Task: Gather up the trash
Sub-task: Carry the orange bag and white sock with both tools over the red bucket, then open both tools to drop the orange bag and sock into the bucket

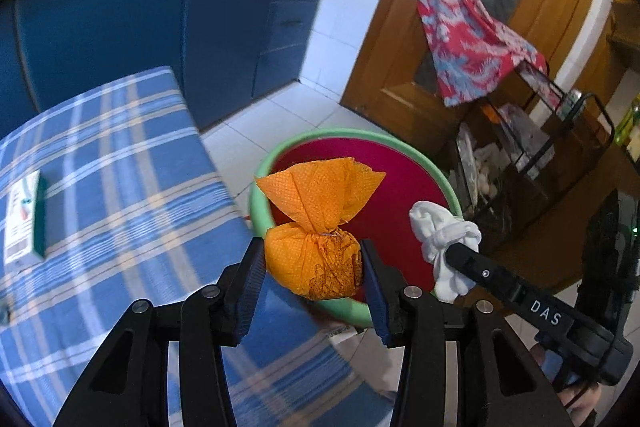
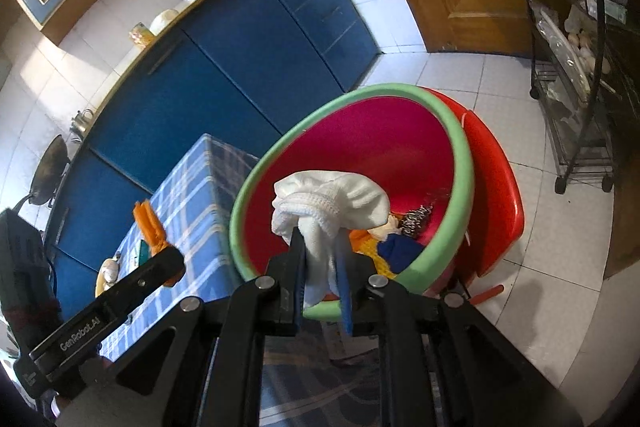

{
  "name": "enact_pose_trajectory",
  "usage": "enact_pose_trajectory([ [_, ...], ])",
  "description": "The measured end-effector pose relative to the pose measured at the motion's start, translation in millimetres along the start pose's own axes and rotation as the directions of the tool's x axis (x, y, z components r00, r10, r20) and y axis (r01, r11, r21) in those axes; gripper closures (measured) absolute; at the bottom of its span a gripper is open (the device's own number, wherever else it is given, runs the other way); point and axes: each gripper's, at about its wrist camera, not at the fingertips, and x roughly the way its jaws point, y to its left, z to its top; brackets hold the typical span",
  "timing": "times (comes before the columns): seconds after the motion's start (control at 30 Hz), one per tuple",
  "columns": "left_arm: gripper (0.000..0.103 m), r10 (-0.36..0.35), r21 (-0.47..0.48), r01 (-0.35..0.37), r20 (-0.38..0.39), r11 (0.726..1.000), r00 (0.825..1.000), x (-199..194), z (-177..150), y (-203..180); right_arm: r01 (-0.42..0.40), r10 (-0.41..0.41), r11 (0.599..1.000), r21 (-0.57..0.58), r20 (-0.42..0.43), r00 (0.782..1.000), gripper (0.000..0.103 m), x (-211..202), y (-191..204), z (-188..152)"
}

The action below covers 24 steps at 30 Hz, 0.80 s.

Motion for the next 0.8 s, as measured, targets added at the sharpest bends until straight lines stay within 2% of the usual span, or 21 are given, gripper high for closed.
enact_pose_trajectory([
  [0.1,0.052,0.009,0.029,-0.009,-0.017,1.0,1.0,12,4,-10,0.005,-0.005,1.0,0.013,-0.005,1.0,0.083,6,-8,3],
  [0.23,0.047,0.037,0.051,-0.035,-0.043,0.998,0.998,26,6,-18,0.002,-0.002,1.0,0.021,-0.003,1.0,0.072,11,-17,4],
  [0.33,0.044,0.052,0.054,-0.049,-0.055,0.997,0.997,32,7,-20,-0.001,0.001,1.0,0.023,-0.001,1.0,0.069,13,-21,5],
  [0.57,0.04,0.063,0.055,-0.059,-0.066,0.997,0.996,37,6,-23,-0.006,0.005,0.999,0.046,0.008,1.0,0.067,12,-29,5],
  [0.8,0.04,0.072,0.046,-0.07,-0.047,0.997,0.996,27,5,-22,-0.01,0.009,0.999,0.052,0.016,1.0,0.066,5,-30,3],
])
